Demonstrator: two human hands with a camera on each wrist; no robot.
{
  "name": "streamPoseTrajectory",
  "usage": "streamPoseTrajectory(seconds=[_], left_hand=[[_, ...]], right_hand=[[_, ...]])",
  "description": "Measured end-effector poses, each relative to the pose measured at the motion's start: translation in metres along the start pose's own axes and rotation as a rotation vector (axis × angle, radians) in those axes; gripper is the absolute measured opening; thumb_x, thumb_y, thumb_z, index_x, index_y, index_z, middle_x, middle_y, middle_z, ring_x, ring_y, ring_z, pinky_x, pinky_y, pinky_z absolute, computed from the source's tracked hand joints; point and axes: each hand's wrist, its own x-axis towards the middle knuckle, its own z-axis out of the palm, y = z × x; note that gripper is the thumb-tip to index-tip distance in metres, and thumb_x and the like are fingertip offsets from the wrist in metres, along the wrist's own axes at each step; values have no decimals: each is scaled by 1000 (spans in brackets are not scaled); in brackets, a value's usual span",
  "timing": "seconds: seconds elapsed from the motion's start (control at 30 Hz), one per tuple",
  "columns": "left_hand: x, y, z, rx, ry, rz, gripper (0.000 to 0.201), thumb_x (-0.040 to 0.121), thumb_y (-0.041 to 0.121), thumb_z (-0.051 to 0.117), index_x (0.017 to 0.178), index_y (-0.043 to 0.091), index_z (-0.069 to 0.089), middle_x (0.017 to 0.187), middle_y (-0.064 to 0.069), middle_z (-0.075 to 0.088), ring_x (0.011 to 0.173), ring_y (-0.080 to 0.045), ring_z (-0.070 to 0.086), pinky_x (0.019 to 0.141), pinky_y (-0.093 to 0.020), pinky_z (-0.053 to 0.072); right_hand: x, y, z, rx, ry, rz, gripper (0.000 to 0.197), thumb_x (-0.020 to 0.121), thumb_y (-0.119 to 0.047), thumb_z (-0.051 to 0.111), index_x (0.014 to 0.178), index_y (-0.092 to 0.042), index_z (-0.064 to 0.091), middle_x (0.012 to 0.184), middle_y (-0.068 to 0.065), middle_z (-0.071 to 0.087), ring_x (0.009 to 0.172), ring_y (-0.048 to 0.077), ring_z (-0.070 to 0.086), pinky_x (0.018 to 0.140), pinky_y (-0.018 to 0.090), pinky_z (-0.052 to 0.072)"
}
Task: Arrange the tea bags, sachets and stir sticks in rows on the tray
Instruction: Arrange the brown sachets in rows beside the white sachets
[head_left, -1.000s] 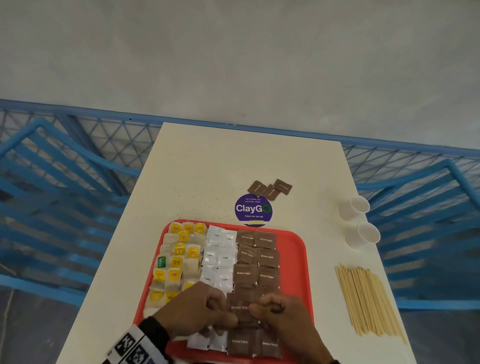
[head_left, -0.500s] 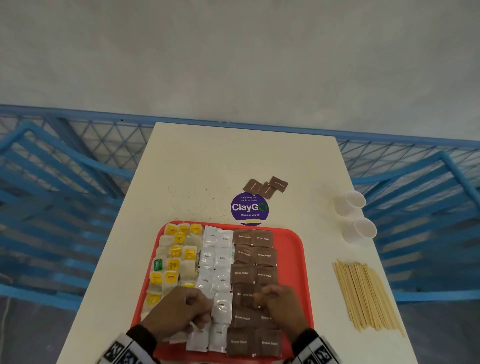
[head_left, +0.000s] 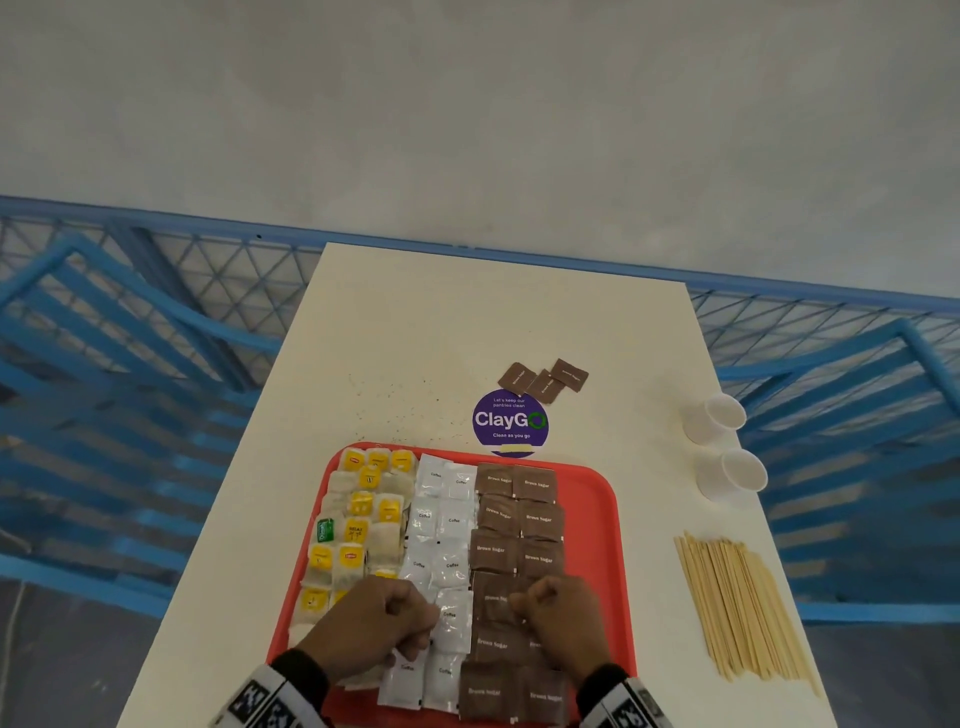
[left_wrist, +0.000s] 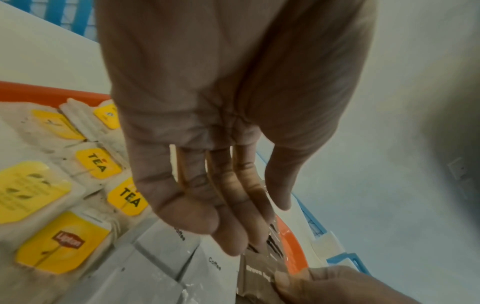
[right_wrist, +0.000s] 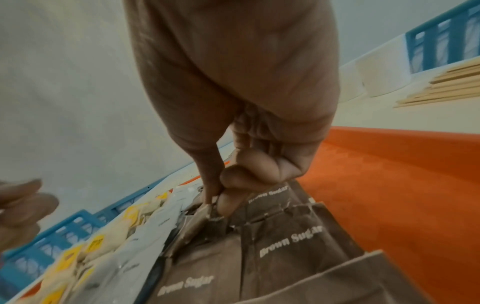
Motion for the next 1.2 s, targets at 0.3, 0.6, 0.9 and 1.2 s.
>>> streamPoseTrajectory(seconds=[0.3,0.6,0.9,1.2], left_hand=[[20,6,15,222,61,128,13,90,27,71,78,23,73,72,5,72,57,-6,66,62,-20,54],[27,1,21,264,41,89,12,89,31,73,89,19,76,77,4,74,59,-2,66,64,-18,55],[43,19,6,328,82,120,31,91,35,69,67,18,61,54,7,62,49,-2,55,54,-14,46],[112,105,-57,520,258,130,42,94,41,63,62,17,51,60,6,51,55,-5,45,55,-16,34]], right_hand=[[-14,-2,-1,-226,3,-110,25,83,-26,66,72,-27,44,79,-8,61,76,14,58,73,32,50],[-13,-6,18,-297,-109,-291,23,78,-20,58,98,-29,50,103,-3,59,95,20,56,79,34,49],[-5,-2,-9,-148,-128,-239,16,77,-28,66,67,-32,54,67,-12,64,66,3,59,67,28,50],[104,-46,-104,-125,80,-212,31,83,-23,69,56,-27,56,57,-14,59,58,-1,54,58,14,37]])
